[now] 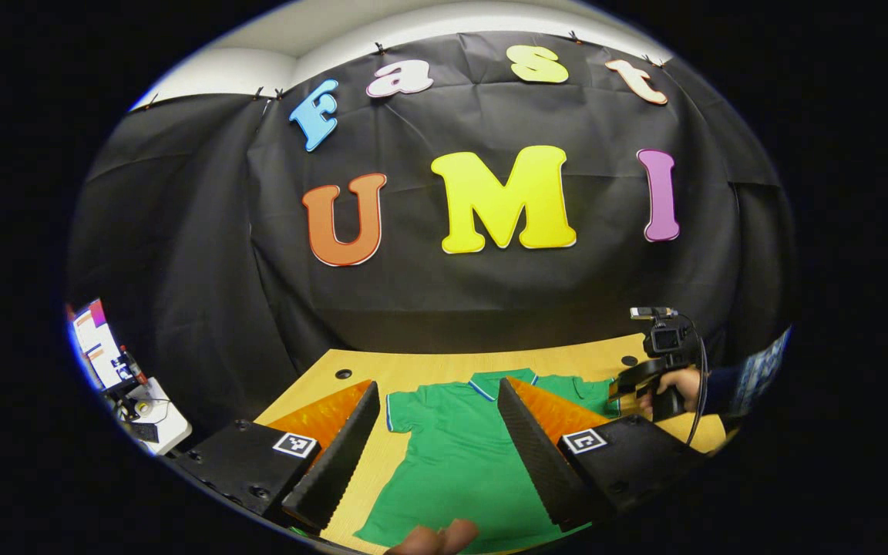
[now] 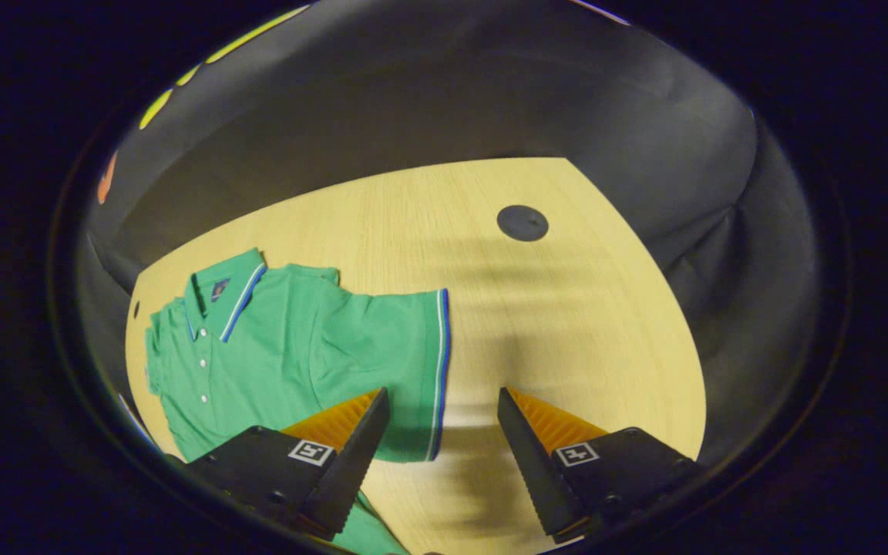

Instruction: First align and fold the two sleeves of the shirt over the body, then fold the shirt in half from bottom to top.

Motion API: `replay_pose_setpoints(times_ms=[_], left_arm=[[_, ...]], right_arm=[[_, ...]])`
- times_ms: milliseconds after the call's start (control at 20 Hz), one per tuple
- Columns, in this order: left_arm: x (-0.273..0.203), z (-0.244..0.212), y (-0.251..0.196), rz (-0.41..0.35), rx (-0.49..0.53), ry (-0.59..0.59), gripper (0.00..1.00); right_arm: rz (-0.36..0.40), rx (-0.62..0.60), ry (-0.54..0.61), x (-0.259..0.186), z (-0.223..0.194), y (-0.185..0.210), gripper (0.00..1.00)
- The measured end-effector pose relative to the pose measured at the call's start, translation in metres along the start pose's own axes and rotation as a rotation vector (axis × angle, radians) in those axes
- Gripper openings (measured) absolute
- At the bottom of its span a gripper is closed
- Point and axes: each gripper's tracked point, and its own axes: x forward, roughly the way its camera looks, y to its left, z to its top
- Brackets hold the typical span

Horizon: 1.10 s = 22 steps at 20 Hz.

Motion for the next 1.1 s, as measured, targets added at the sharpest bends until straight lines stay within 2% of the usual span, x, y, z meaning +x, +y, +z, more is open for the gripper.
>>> replay_pose_setpoints(times_ms=[250,550,600,650,800,1100], left_arm=[[-0.012,0.003,0.005,0.021,0.015,-0.013,0.99],[-0.010,-0.014,0.011,0.043,-0.018,0.037,0.99],[-0.010,-0.018,0.012,0.047,-0.020,0.047,0.99],[-0.008,-0.022,0.012,0.049,-0.023,0.058,1.00],[-0.006,-0.030,0.010,0.044,-0.033,0.088,0.99],[0.000,-0.036,0.008,0.031,-0.028,0.119,0.99]], right_arm=[[-0.073,-0.055,0.169,0.016,0.016,-0.003,0.88],[-0.072,-0.050,0.326,0.017,0.001,0.004,0.89],[-0.072,-0.042,0.315,0.024,0.005,0.003,0.91],[-0.074,-0.039,0.329,0.023,0.001,0.003,0.89],[-0.076,-0.042,0.334,0.024,0.002,0.003,0.92],[-0.079,-0.042,0.378,0.022,0.001,0.003,0.92]])
